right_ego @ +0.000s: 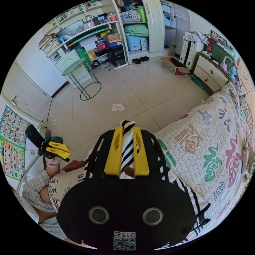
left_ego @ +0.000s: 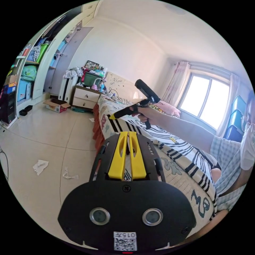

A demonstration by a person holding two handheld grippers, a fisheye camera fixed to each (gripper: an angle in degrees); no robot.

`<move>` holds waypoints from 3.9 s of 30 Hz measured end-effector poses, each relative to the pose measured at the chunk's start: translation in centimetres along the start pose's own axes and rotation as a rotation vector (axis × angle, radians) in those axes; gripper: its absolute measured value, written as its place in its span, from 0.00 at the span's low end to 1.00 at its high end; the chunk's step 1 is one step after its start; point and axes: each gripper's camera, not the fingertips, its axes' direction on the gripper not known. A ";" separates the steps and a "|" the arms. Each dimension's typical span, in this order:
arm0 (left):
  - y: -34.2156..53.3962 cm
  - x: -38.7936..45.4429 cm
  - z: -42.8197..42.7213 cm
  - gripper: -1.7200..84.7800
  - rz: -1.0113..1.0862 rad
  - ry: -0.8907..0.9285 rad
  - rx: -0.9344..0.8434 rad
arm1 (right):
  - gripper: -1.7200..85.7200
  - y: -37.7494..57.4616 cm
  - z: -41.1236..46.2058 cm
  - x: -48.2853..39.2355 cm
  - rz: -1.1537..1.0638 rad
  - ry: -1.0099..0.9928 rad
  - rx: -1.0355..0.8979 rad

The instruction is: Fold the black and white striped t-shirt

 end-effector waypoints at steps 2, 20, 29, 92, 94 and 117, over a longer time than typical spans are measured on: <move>1.4 -0.3 -1.1 0.04 -0.032 0.042 0.009 | 0.16 1.3 -1.6 0.7 0.038 -0.054 0.047; 15.8 20.8 -16.3 0.06 0.299 -0.119 -0.051 | 0.02 62.9 -22.7 -21.7 0.031 0.535 1.119; 17.4 33.2 -15.8 0.10 0.534 -0.412 0.021 | 0.08 73.7 -18.8 -26.2 0.341 0.770 0.944; -8.9 66.9 57.9 0.08 0.656 0.205 -0.828 | 0.08 63.4 -46.7 9.6 0.687 0.410 0.846; -8.2 67.3 61.8 0.10 0.555 0.259 -0.884 | 0.08 63.8 -48.9 9.4 0.647 0.368 0.850; -16.8 59.9 53.2 0.02 0.379 0.238 -0.519 | 0.16 50.7 -50.6 13.8 0.518 0.131 0.130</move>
